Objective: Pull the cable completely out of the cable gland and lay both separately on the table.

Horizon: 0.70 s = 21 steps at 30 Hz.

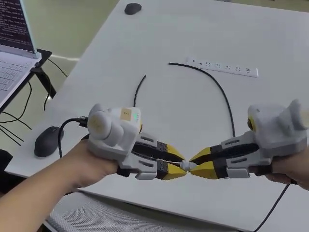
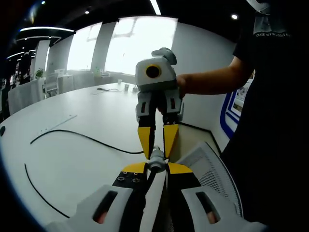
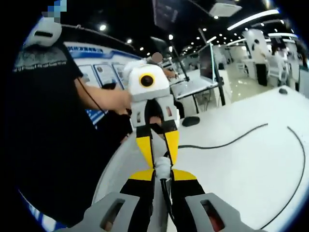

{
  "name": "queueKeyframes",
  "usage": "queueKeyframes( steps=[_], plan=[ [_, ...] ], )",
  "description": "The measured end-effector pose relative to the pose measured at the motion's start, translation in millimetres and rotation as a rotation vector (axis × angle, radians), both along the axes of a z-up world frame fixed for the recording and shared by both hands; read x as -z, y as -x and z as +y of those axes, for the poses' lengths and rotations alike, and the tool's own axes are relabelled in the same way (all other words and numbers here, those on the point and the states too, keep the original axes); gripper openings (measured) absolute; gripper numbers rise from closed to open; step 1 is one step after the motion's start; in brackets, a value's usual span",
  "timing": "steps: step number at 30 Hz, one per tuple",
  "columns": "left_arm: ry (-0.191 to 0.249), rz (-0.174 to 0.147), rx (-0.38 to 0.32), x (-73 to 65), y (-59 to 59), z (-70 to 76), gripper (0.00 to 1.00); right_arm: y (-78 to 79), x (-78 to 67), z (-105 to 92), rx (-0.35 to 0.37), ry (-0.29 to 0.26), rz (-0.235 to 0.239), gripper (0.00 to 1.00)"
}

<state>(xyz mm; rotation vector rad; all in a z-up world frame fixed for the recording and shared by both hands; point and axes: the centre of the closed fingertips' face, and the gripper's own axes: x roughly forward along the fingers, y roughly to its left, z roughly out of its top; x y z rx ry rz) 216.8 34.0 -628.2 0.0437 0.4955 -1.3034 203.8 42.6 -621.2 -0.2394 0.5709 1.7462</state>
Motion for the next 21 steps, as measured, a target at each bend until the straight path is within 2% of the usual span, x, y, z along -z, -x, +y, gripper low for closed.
queueKeyframes(
  steps=[1, 3, 4, 5, 7, 9, 10, 12, 13, 17, 21],
  plan=[
    [0.002, 0.002, -0.002, -0.5, -0.1, -0.1, 0.15, -0.1, 1.1, -0.7, -0.006, 0.008, -0.023, 0.07],
    [0.007, 0.007, -0.004, -1.0, -0.3, 0.0, 0.15, -0.9, 1.8, -0.8, -0.005, 0.024, -0.114, 0.07],
    [0.011, 0.012, -0.008, -1.0, -0.6, 0.2, 0.15, -1.4, 2.5, -0.5, -0.007, 0.03, -0.179, 0.07],
    [0.012, 0.015, -0.01, -0.6, -0.8, 0.2, 0.15, -1.8, 3.5, -0.5, -0.006, 0.034, -0.214, 0.07],
    [0.012, 0.023, -0.016, 0.5, -1.4, 0.7, 0.15, -3.4, 6.2, -0.8, -0.007, 0.05, -0.327, 0.07],
    [0.016, 0.037, -0.023, 1.8, -1.5, 1.0, 0.15, -3.0, 8.3, -0.4, -0.014, 0.067, -0.398, 0.07],
    [0.02, 0.053, -0.029, 3.6, -1.4, 1.4, 0.15, -2.8, 10.3, 0.1, -0.025, 0.079, -0.453, 0.07],
    [0.022, 0.052, -0.041, 5.2, -2.7, 2.9, 0.15, -4.5, 11.9, 1.2, -0.011, 0.092, -0.504, 0.07],
    [0.025, 0.058, -0.045, 5.3, -2.7, 3.3, 0.15, -4.5, 12.3, 1.4, -0.016, 0.092, -0.526, 0.07],
    [0.033, 0.059, -0.049, 5.2, -2.4, 3.7, 0.15, -5.1, 14.2, 1.0, -0.001, 0.098, -0.539, 0.08],
    [0.025, 0.056, -0.042, 5.8, -2.7, 3.1, 0.15, -6.0, 14.7, 0.4, 0.011, 0.101, -0.529, 0.08]
  ],
)
